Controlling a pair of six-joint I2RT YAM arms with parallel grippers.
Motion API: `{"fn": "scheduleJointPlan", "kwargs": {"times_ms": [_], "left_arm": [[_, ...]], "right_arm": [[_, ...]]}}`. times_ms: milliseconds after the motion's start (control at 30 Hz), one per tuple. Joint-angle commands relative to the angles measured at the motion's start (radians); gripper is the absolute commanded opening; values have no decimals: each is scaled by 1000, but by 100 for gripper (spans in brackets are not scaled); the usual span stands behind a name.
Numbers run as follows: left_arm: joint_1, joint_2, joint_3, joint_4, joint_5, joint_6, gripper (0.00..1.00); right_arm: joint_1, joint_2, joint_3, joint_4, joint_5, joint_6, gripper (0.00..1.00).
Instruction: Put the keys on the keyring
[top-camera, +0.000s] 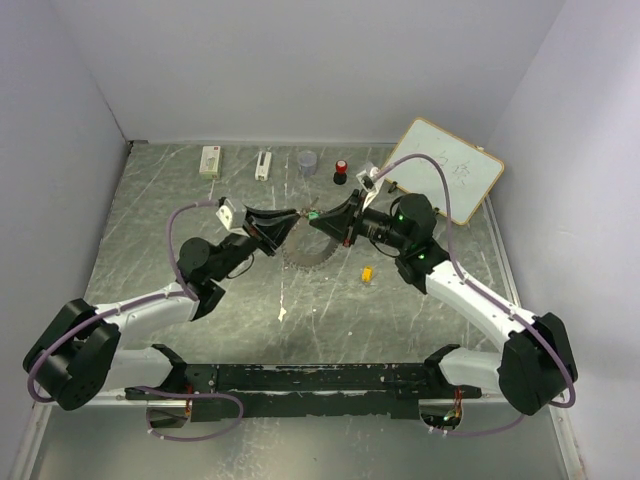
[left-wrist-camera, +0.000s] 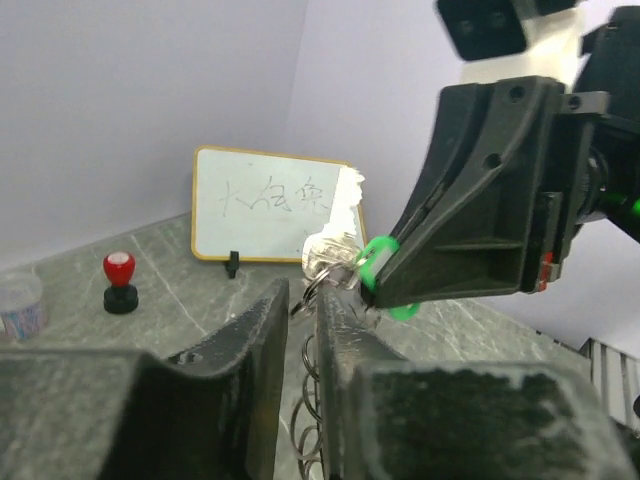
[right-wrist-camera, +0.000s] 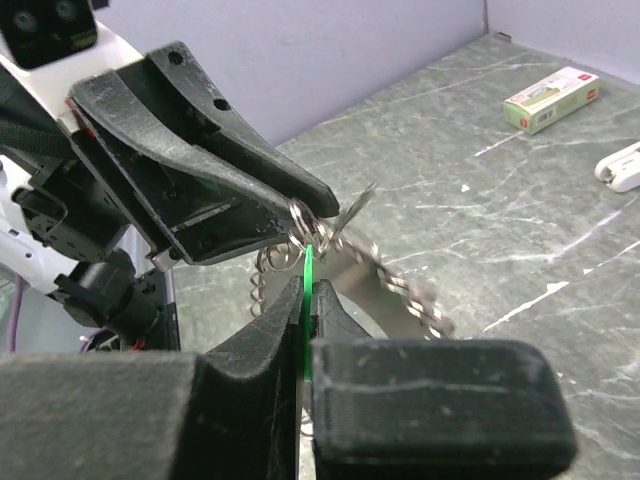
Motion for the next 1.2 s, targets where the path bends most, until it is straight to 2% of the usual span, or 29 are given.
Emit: {"fn": "scheduleJointPlan", "kwargs": {"times_ms": [0, 67, 100, 167, 333, 800, 1167], "left_arm": [[25, 6, -35, 68, -101, -3, 43], [23, 9, -59, 86, -120, -9, 63], [23, 5, -71, 94, -128, -9, 68], [26, -12, -89, 87, -144, -4, 73], [26, -56, -86, 34, -129, 57, 74], [24, -84, 91, -202, 129, 228, 72], [21, -68, 167, -345, 234, 295, 70]], "right_arm": [[-9, -41, 85, -101, 33, -38, 0], [-9, -44, 103, -136, 40, -44, 0], [-9, -45, 109, -147, 45, -46, 0], [-9, -49, 117, -160, 51, -53, 0], [-9, -43, 143, -207, 50, -73, 0], [-9, -22, 184, -274, 40, -106, 0], [-9, -4, 208, -289, 36, -107, 0]]}}
